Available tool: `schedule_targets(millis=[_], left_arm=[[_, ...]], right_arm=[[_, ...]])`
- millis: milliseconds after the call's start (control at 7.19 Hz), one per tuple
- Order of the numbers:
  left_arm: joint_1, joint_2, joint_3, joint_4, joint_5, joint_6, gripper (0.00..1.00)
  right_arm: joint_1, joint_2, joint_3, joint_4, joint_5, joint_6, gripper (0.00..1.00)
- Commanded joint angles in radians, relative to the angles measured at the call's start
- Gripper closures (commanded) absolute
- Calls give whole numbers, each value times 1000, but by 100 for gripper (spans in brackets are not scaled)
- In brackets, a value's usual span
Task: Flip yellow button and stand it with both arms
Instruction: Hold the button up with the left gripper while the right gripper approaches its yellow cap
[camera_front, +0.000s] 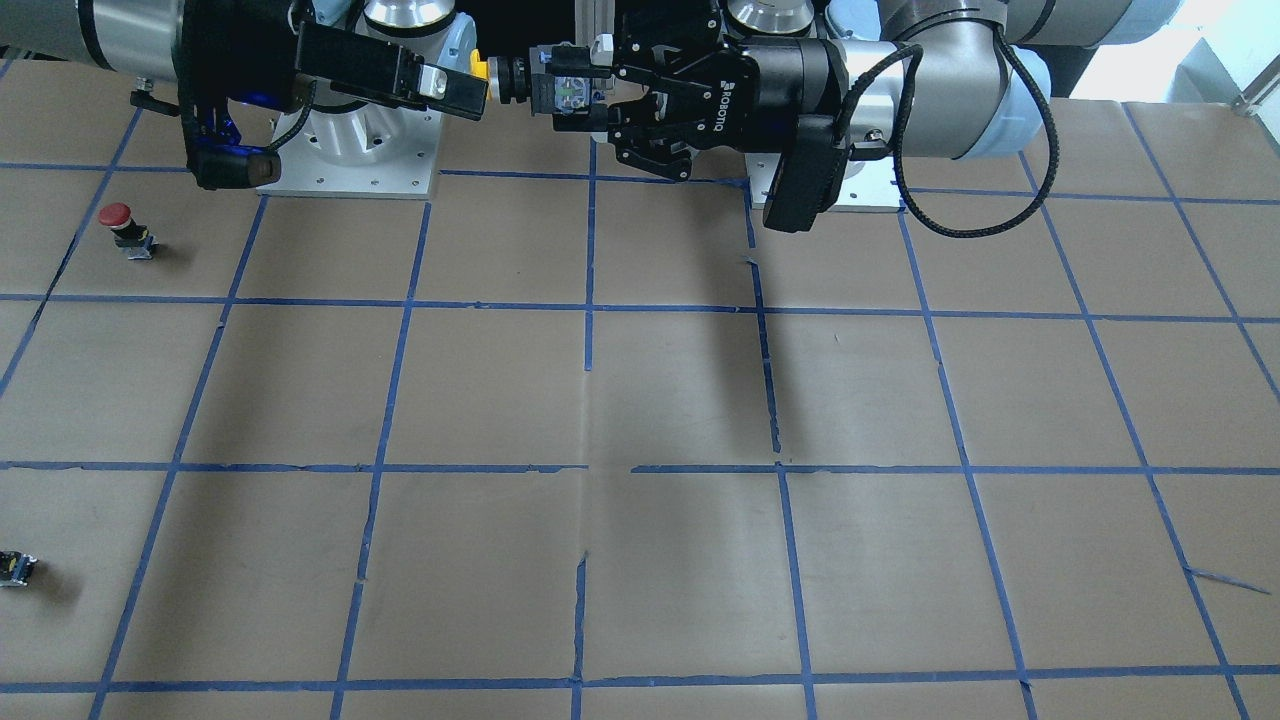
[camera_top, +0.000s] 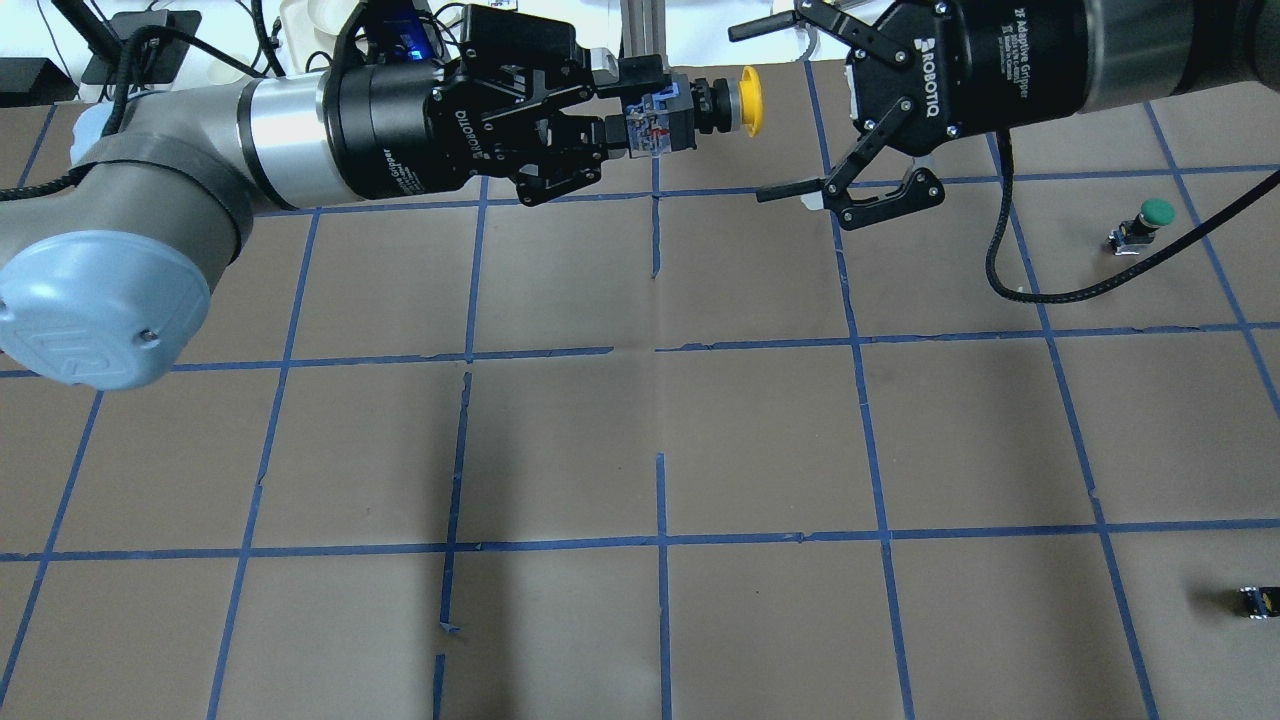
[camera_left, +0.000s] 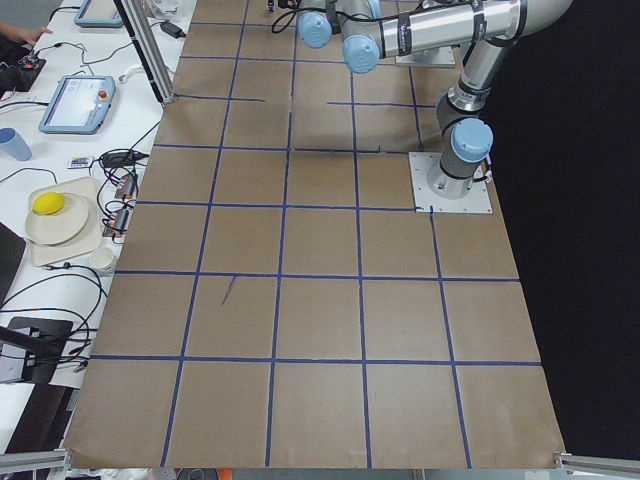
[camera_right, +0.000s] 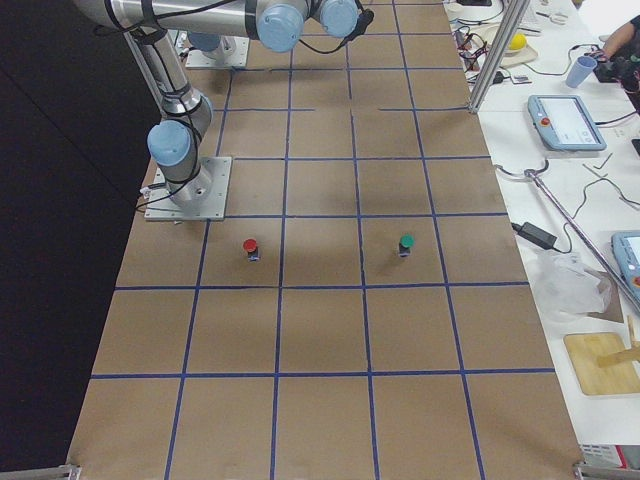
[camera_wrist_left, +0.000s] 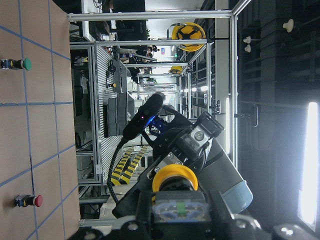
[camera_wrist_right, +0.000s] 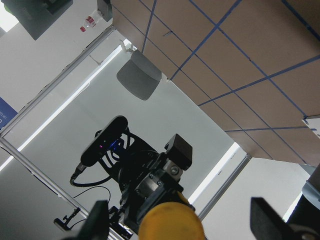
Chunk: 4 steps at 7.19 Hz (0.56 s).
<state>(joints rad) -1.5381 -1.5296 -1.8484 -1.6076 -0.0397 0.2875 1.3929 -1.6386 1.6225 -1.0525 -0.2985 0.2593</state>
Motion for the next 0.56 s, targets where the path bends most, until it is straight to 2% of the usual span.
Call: schedule_targets(millis=[0,139,278,417], left_arm=[[-2,-1,0,0,-5,1,99],[-2,0,0,0,-5,-1,99],[-2,0,0,0,-5,1,99],[-2,0,1,0,-3,-4,95]], right_arm=[[1,-1,-7,-1,27,-11,24],[0,0,-9,-3,25,-15,56],[0,0,-7,-36,15,-12,76],[0,0,-6,-41,12,-14,80]])
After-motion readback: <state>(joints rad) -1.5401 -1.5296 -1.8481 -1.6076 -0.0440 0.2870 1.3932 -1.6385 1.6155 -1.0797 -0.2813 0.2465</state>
